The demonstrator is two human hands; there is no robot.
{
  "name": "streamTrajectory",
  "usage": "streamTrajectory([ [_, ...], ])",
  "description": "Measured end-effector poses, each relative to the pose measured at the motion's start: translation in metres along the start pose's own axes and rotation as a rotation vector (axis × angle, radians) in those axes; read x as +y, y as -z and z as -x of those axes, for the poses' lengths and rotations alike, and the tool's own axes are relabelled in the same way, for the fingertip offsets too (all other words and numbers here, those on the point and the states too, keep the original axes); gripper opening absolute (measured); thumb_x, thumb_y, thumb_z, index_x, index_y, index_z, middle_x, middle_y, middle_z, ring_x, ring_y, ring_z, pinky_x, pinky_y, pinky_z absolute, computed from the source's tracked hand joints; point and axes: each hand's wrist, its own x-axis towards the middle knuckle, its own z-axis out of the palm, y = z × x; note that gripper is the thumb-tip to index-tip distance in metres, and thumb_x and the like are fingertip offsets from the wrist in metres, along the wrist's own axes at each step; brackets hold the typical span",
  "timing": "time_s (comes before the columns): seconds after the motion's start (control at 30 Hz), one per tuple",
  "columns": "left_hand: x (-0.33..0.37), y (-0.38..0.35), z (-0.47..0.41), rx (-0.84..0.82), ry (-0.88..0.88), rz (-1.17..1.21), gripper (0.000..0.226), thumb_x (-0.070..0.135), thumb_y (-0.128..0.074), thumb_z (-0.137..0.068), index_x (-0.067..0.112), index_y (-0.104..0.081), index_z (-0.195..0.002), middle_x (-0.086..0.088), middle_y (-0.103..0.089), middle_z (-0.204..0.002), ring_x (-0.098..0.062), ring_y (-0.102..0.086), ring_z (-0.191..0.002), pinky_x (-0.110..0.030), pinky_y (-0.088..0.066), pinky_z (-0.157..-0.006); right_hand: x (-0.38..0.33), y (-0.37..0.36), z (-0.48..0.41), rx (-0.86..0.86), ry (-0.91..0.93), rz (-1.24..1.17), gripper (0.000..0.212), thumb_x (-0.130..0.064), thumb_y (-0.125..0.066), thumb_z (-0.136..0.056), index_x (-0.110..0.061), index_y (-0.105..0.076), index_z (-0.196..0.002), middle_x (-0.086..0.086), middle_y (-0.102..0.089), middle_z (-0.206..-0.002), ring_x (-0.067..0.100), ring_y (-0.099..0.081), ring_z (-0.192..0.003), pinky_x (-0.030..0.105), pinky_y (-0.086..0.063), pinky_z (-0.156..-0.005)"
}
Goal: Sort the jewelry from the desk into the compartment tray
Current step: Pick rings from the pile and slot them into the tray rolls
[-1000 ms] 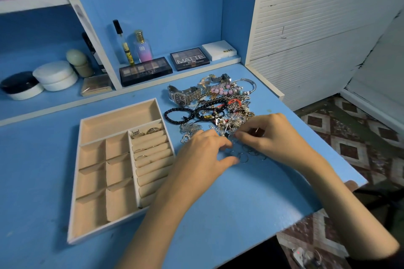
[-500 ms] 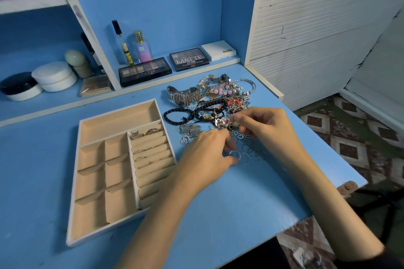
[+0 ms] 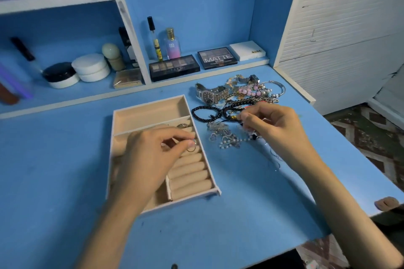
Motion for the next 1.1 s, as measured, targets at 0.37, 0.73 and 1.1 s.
streamTrajectory([
  [0.37,-0.042,0.012,0.0,0.205,-0.035,-0.003,0.013,0.017,-0.078,-0.068,0.024,-0.075,-0.078,0.024,-0.055,-0.062,0.002,-0.049,-0.061,-0.005,-0.036,-0.057,-0.006,-0.075,-0.007,-0.26,0.457,0.383,0.012,-0.013,-0.055,-0.083,-0.009,-0.066,-0.08,0.0,-0.059,-0.069,0.007,-0.048,-0.067,0.013,-0.036,-0.061],
  [0.73,-0.048,0.015,-0.001,0.2,-0.017,0.007,0.012,0.019,-0.077,-0.071,0.026,-0.075,-0.079,0.01,-0.064,-0.066,-0.008,-0.05,-0.065,-0.014,-0.041,-0.057,-0.001,-0.081,-0.007,-0.233,0.588,0.477,0.017,-0.022,-0.055,-0.087,-0.012,-0.069,-0.086,-0.002,-0.056,-0.076,0.016,-0.049,-0.072,0.023,-0.038,-0.064],
  [1.1,-0.047,0.016,-0.001,0.204,-0.015,0.01,0.011,0.02,-0.076,-0.071,0.025,-0.075,-0.08,0.015,-0.062,-0.066,-0.006,-0.05,-0.065,-0.015,-0.042,-0.058,0.001,-0.082,-0.008,-0.228,0.625,0.507,0.022,-0.03,-0.059,-0.084,-0.017,-0.075,-0.093,0.001,-0.055,-0.075,0.018,-0.049,-0.07,0.035,-0.045,-0.057],
])
